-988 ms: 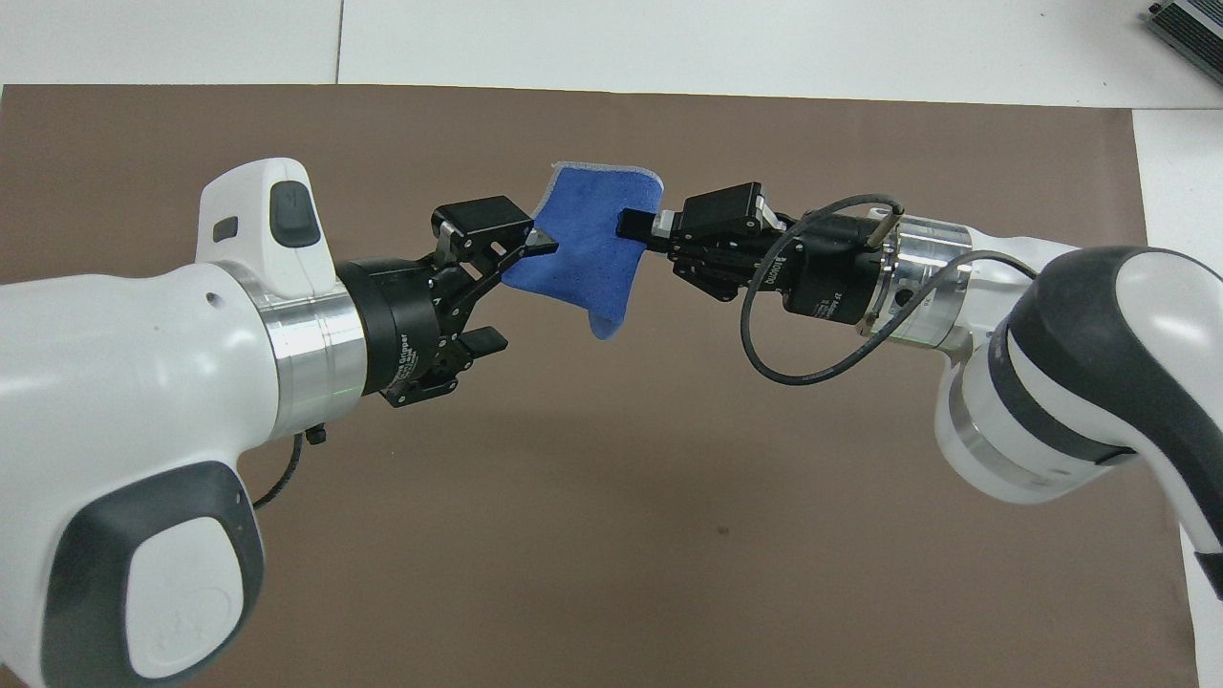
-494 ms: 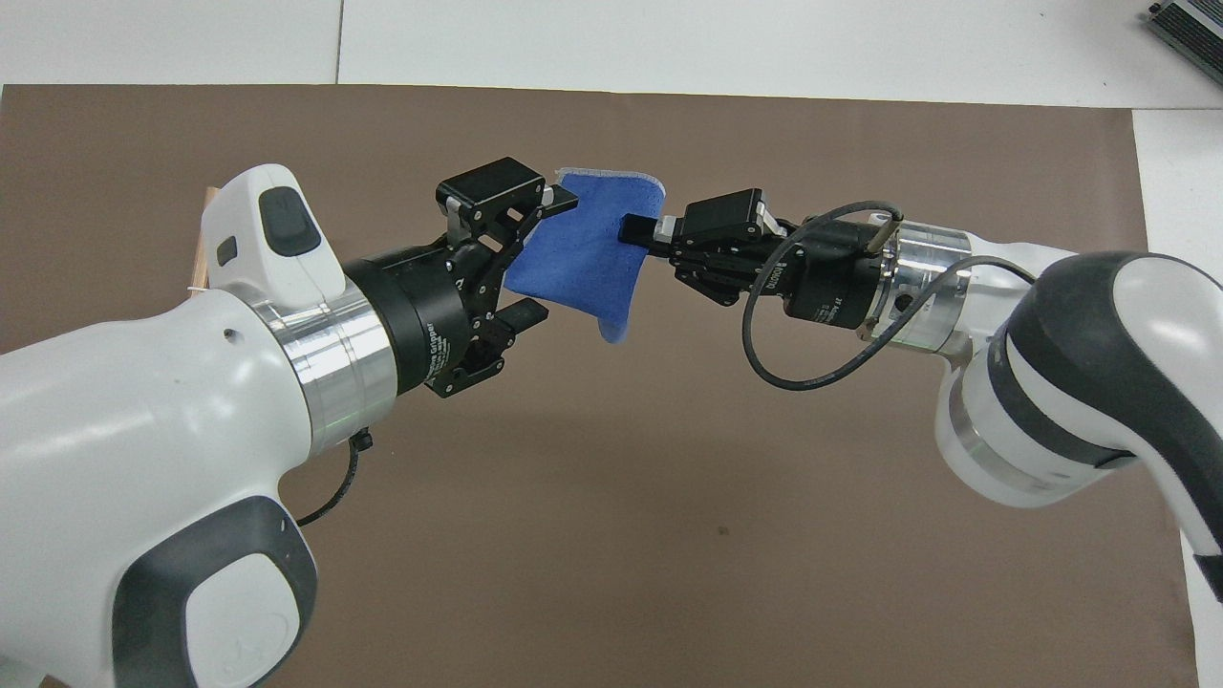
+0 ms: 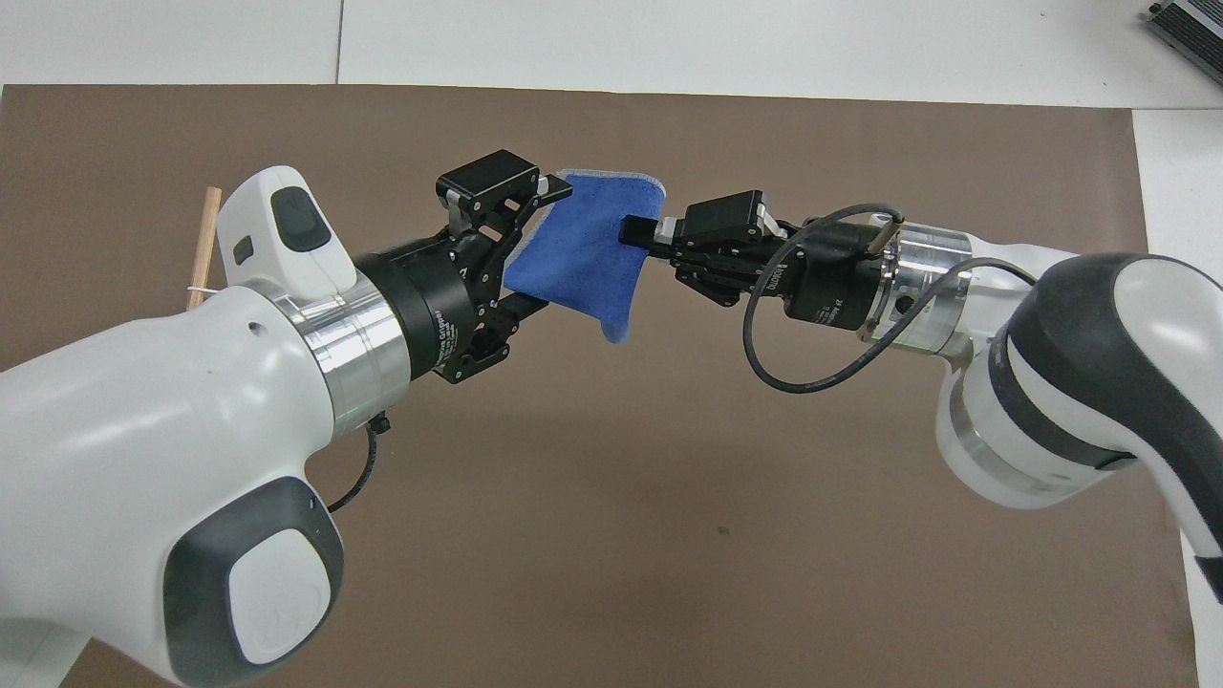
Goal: Right arm passes towel to left arm to hang
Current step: 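Close the left gripper on the towel beside the right gripper, then carry the towel toward the rack while the right gripper releases, withdraws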
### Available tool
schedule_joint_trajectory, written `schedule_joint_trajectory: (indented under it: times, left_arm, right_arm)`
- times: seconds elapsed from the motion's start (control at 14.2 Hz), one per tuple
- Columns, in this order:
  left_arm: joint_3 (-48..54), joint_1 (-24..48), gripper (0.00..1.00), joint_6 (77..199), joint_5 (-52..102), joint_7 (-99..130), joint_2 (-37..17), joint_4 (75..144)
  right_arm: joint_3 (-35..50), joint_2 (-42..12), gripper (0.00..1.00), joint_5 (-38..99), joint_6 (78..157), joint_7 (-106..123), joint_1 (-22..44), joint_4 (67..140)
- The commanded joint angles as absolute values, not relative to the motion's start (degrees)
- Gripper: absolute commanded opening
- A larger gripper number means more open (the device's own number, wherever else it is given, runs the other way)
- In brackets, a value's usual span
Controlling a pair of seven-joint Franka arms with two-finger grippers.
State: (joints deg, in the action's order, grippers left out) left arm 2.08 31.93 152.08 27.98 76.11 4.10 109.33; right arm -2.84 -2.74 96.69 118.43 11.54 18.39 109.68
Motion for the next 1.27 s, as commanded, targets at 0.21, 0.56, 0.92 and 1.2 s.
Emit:
schedule_joint_trajectory:
  times: [0.21, 0.56, 0.92, 1.2]
  left_arm:
    - [1.32, 32.61, 0.20, 153.81, 28.65, 76.73, 3.34, 109.25]
    - [1.23, 31.55, 0.00, 153.81, 28.30, 76.29, 2.99, 109.25]
    - [1.06, 31.29, 0.00, 153.72, 27.77, 76.11, 2.90, 109.25]
    - [0.97, 30.24, 0.00, 153.63, 27.69, 76.11, 2.90, 109.42]
  right_arm:
    - [-2.55, -1.14, 0.00, 98.70, 119.44, 14.15, 18.19, 111.62]
    - [-2.55, -1.14, 0.00, 98.70, 119.62, 13.97, 18.28, 111.62]
    - [-2.46, -0.70, 1.00, 98.35, 124.69, 12.92, 19.50, 111.80]
    - [-2.55, -0.88, 1.00, 94.86, 127.71, 12.83, 20.48, 111.71]
